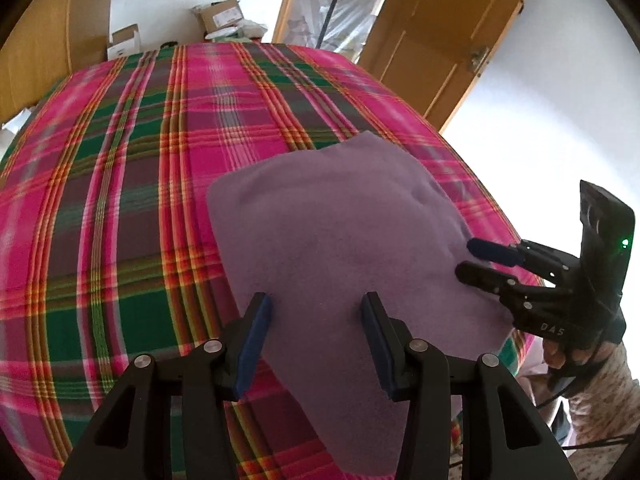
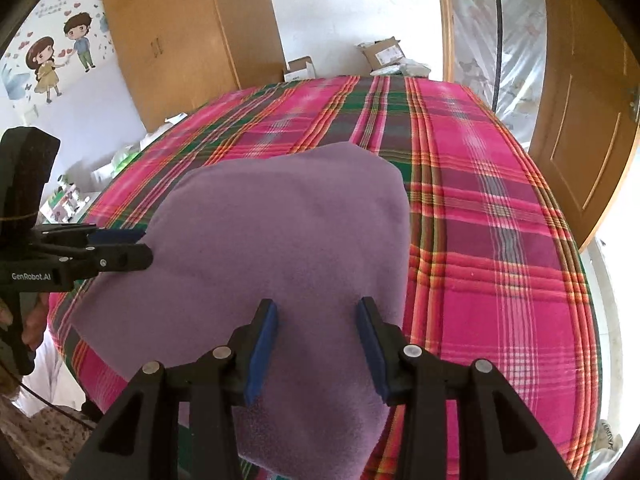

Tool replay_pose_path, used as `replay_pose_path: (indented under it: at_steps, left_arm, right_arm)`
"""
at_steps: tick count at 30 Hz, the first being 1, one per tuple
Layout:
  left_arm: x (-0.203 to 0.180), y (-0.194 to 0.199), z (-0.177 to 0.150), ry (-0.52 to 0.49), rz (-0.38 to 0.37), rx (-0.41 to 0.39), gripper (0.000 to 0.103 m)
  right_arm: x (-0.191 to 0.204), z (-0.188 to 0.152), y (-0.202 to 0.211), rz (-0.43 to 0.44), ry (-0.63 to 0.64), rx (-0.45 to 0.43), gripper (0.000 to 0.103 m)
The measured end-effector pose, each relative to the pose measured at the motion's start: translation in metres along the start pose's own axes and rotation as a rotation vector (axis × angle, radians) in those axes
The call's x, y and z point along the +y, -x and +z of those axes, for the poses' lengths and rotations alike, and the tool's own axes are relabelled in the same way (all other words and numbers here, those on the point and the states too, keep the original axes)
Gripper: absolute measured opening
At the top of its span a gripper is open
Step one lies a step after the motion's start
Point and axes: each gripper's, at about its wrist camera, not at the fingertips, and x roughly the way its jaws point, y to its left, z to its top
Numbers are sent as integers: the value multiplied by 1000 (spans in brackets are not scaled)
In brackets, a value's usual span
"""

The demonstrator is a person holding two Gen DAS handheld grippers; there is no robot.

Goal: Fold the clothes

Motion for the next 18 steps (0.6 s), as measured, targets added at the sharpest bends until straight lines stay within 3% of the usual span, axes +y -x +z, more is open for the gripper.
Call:
replay_pose_path:
  at_steps: [5, 13, 18]
  left_arm:
    - [0, -6, -4, -9, 11, -9, 51]
    - [0, 6, -9, 19, 15, -15, 52]
    - [-13, 22, -30, -22, -13, -27, 51]
  right_arm:
    - [9, -7, 0, -52, 47, -41, 43]
    - [14, -10, 17, -47, 34, -38, 43]
    - [16, -25, 23, -48, 39, -42, 43]
